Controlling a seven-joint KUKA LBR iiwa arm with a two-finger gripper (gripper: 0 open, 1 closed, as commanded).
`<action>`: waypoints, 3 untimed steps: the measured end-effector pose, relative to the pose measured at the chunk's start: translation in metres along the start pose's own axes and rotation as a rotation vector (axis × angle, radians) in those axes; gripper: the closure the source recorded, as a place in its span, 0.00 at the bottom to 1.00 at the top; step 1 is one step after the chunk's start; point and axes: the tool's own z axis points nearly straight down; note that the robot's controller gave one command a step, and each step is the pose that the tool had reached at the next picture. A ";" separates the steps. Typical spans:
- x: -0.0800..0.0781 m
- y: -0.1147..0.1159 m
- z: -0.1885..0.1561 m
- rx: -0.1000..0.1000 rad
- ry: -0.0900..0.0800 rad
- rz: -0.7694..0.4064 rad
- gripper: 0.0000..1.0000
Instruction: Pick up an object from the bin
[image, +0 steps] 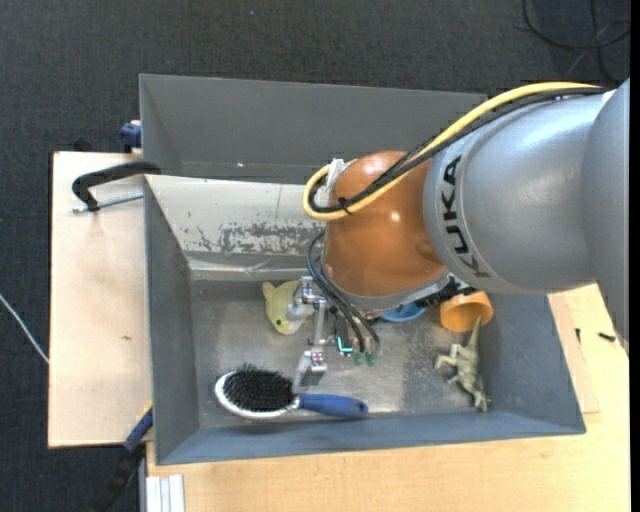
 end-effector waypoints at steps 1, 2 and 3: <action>0.003 0.074 0.091 -0.001 -0.010 -0.244 0.00; -0.010 0.068 0.062 -0.003 -0.011 0.049 0.00; -0.003 0.081 0.063 -0.004 -0.008 0.323 0.00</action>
Offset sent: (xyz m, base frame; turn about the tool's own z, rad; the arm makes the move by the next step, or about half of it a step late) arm -0.0055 0.0710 -0.0934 -0.2397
